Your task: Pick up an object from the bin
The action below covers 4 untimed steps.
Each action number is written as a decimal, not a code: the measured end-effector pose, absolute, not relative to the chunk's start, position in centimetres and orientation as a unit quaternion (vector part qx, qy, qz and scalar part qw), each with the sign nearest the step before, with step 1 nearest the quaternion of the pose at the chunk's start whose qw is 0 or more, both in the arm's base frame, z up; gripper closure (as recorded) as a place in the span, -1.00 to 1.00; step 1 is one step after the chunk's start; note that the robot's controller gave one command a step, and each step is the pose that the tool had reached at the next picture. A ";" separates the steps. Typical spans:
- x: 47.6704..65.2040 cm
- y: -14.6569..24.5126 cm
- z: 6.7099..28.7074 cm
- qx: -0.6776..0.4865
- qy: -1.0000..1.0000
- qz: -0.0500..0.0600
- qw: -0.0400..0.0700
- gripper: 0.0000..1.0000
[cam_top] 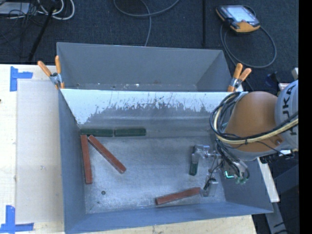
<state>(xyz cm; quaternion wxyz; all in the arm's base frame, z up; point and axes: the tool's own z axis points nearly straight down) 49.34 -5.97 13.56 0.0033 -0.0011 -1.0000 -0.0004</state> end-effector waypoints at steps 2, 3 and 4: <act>48.9 -4.9 7.5 0.119 -0.993 0.000 0.000 -1.00; 49.2 -4.4 6.3 0.205 -0.979 0.001 -0.005 1.00; 48.9 -4.3 6.7 0.235 -0.972 0.000 -0.001 1.00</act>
Offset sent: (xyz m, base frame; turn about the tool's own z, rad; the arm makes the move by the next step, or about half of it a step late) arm -0.0046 0.0108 -0.0656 -0.2437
